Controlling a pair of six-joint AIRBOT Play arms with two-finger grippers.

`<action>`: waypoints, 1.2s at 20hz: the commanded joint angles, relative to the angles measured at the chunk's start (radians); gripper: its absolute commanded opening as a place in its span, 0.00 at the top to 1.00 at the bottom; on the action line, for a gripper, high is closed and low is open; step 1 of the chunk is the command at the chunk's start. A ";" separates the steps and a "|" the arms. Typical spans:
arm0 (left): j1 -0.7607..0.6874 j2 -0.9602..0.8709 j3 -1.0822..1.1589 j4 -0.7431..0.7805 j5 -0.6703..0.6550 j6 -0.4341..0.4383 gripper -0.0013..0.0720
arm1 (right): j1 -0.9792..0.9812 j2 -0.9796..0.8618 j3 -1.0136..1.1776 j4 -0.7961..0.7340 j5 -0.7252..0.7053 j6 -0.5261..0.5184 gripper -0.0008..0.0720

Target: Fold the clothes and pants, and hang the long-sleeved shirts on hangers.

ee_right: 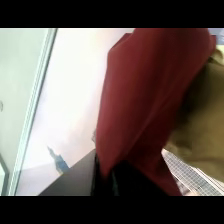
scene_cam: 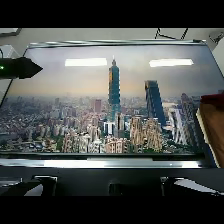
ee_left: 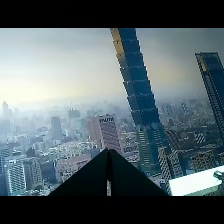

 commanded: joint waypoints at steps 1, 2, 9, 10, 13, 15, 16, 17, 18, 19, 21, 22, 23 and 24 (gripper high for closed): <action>0.000 0.000 0.000 0.000 0.000 0.005 0.95 | -0.100 0.016 0.002 -0.091 0.176 0.029 0.93; 0.000 0.000 0.000 0.000 0.000 0.005 0.95 | -0.101 0.016 0.001 -0.177 0.229 0.000 0.93; 0.000 0.000 0.000 0.000 0.000 0.004 0.95 | -0.096 0.086 -0.283 -0.609 0.218 -0.139 0.93; 0.000 0.000 0.000 0.000 0.000 0.004 0.95 | -0.097 0.103 -0.347 -0.660 0.193 -0.141 0.93; 0.000 0.000 0.000 0.000 0.000 0.003 0.95 | -0.101 0.126 -0.505 -0.669 0.098 -0.137 0.93; 0.000 0.000 0.000 0.000 0.000 0.004 0.95 | -0.101 0.126 -0.581 -0.698 0.065 -0.146 0.92; 0.000 0.000 0.000 0.000 0.000 0.004 0.95 | -0.101 0.126 -0.605 -0.709 0.045 -0.145 0.88; 0.000 0.000 0.000 0.000 0.000 0.004 0.95 | -0.101 0.126 -0.618 -0.708 0.028 -0.145 0.70; 0.000 0.000 0.000 0.000 0.000 0.004 0.95 | -0.101 0.127 -0.616 -0.706 0.010 -0.151 0.40; 0.000 0.000 0.000 0.000 0.003 0.004 0.95 | -0.101 0.128 -0.601 -0.685 -0.007 -0.186 0.24; 0.000 0.000 0.001 0.000 0.067 0.003 0.95 | -0.081 0.129 -0.502 -0.548 -0.110 -0.254 0.22; -0.009 0.000 0.003 0.002 0.131 0.004 0.95 | -0.048 0.129 -0.423 -0.456 -0.220 -0.267 0.22; -0.021 -0.003 0.003 0.018 0.224 0.004 0.95 | 0.002 0.129 -0.349 -0.379 -0.338 -0.278 0.22; -0.039 -0.011 0.003 0.071 0.309 0.000 0.96 | 0.082 0.129 -0.277 -0.323 -0.459 -0.304 0.23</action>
